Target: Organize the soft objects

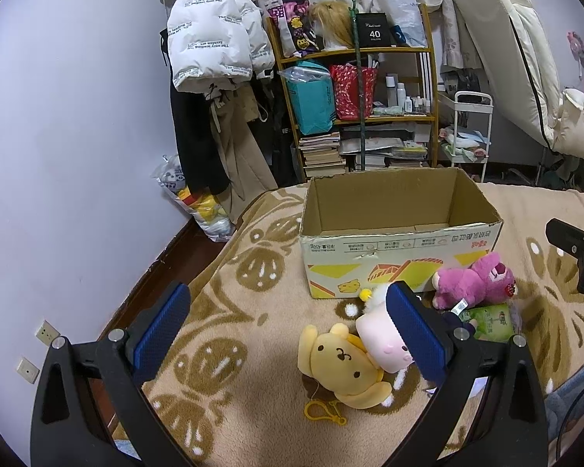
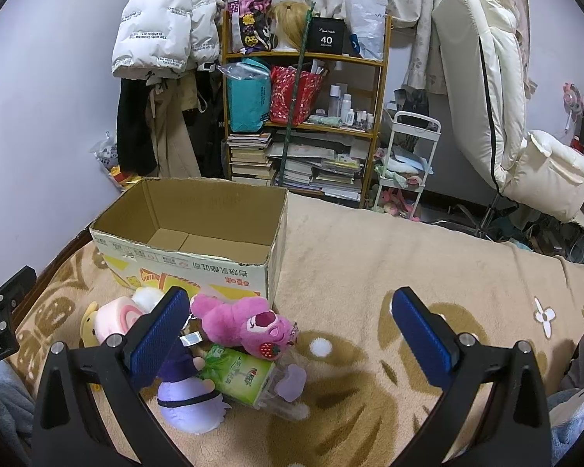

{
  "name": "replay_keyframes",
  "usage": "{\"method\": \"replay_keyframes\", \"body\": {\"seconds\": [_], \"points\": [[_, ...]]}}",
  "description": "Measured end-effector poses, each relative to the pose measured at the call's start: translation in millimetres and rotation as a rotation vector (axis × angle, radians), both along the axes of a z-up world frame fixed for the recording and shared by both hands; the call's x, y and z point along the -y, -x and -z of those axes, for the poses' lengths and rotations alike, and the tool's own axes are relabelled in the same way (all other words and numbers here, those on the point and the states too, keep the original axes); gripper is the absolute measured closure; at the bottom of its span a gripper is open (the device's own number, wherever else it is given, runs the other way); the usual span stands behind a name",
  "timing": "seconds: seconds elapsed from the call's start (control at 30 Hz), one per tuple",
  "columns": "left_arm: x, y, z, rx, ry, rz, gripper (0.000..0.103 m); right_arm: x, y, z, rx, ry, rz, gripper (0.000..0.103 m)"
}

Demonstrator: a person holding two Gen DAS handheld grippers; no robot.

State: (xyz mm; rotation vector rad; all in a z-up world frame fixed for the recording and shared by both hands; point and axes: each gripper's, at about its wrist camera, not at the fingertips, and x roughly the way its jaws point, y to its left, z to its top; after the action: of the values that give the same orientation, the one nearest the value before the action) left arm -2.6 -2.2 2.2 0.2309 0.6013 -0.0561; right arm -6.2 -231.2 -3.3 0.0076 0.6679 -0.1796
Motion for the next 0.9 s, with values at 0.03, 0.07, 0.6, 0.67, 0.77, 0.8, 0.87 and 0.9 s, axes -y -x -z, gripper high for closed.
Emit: {"method": "replay_keyframes", "body": {"seconds": [0.03,0.07,0.6,0.67,0.77,0.8,0.87,0.9], "points": [[0.0,0.1,0.0,0.0,0.0,0.0,0.004,0.2,0.8,-0.3,0.0,0.0,0.0,0.0],[0.3,0.2,0.2,0.001,-0.001,-0.002,0.004,0.0,0.6,-0.5,-0.001,0.001,0.0,0.0],[-0.2,0.2,0.4,0.001,-0.001,0.0,0.004,3.1,0.1,3.4,-0.008,-0.001,-0.004,0.0],[-0.1,0.3,0.5,0.001,-0.001,0.0,0.004,3.3,-0.1,2.9,-0.008,0.0,-0.004,0.0],[-0.3,0.3,0.4,0.001,-0.002,0.0,0.004,3.4,0.2,3.5,-0.01,0.0,-0.005,0.0],[-0.2,0.2,0.5,0.001,-0.001,0.0,0.004,3.1,0.3,4.1,-0.01,0.0,-0.005,0.0],[-0.1,0.3,0.6,0.001,-0.001,0.0,0.004,2.8,0.8,4.7,-0.009,-0.001,-0.006,0.0],[0.0,0.3,0.5,0.001,-0.002,0.0,0.004,2.9,0.3,4.1,-0.009,0.0,-0.006,0.0]]}}
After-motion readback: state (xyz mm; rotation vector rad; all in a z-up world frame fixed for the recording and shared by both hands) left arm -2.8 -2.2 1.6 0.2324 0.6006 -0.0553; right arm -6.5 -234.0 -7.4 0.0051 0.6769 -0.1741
